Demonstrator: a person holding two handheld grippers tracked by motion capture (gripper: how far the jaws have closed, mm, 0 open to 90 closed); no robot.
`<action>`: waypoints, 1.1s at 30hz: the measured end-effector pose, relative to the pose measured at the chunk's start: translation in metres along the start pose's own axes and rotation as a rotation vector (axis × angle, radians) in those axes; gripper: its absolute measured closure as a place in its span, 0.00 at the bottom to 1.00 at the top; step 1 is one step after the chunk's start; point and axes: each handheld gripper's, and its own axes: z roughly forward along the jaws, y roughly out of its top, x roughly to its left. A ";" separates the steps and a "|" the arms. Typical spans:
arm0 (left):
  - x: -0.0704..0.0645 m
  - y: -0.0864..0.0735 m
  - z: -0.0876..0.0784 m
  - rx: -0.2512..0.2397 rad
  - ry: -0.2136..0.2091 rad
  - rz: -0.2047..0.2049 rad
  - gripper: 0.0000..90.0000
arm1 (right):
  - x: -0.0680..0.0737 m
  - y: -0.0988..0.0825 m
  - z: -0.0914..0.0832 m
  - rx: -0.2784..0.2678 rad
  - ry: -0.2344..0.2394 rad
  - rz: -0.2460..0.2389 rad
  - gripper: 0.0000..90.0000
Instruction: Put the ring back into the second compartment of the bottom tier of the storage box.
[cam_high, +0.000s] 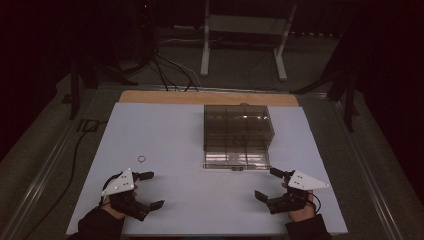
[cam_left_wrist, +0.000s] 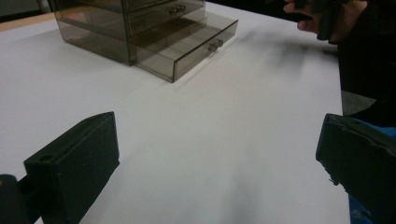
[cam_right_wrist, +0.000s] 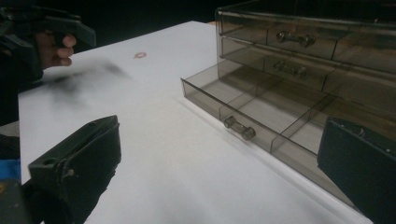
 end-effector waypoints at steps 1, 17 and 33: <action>0.000 0.000 -0.001 -0.001 0.000 0.002 0.00 | 0.000 0.000 0.001 -0.002 -0.001 0.000 0.00; -0.001 0.000 0.000 0.014 -0.045 0.004 0.03 | 0.009 0.001 0.005 0.010 -0.001 -0.037 0.00; -0.017 0.024 -0.001 -0.005 -0.116 0.063 0.01 | 0.010 0.003 0.004 0.009 -0.020 -0.035 0.00</action>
